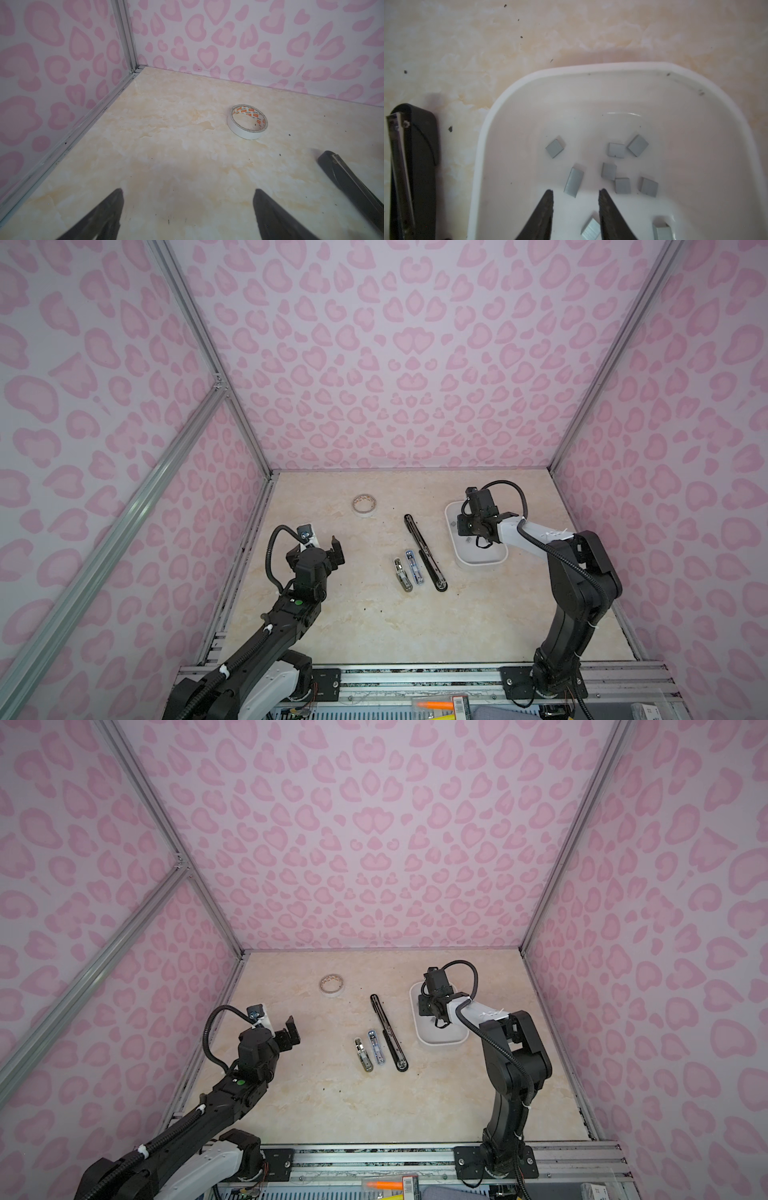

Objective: Load the staples into the stapler
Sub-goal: 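Move the right gripper back over the white tray of staples, then lower the right gripper into the tray and grip another staple strip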

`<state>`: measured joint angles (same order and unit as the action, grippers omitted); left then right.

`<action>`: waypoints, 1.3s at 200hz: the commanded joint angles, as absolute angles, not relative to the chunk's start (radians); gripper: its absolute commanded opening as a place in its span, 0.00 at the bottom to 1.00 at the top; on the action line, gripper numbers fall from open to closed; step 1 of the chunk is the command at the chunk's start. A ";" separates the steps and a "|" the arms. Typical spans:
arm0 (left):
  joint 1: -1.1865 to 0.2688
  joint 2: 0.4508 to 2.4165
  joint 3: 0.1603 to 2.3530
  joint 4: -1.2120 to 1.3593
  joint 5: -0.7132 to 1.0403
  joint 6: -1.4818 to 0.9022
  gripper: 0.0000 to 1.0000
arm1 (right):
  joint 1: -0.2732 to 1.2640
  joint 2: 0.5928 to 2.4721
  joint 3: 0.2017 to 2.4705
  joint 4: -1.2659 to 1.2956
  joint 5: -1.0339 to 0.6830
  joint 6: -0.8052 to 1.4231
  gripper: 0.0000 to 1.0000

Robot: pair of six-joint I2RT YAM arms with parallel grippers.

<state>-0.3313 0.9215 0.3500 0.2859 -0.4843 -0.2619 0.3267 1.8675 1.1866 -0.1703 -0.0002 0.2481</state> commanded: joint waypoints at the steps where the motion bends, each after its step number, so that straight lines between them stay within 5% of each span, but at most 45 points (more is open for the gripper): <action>1: -0.330 0.880 0.322 0.337 -0.517 -0.273 0.98 | 0.331 1.907 1.234 -0.247 0.016 0.267 0.38; 260: -0.330 0.886 0.328 0.328 -0.553 -0.289 0.98 | 0.369 2.071 1.367 -0.398 0.086 0.267 0.22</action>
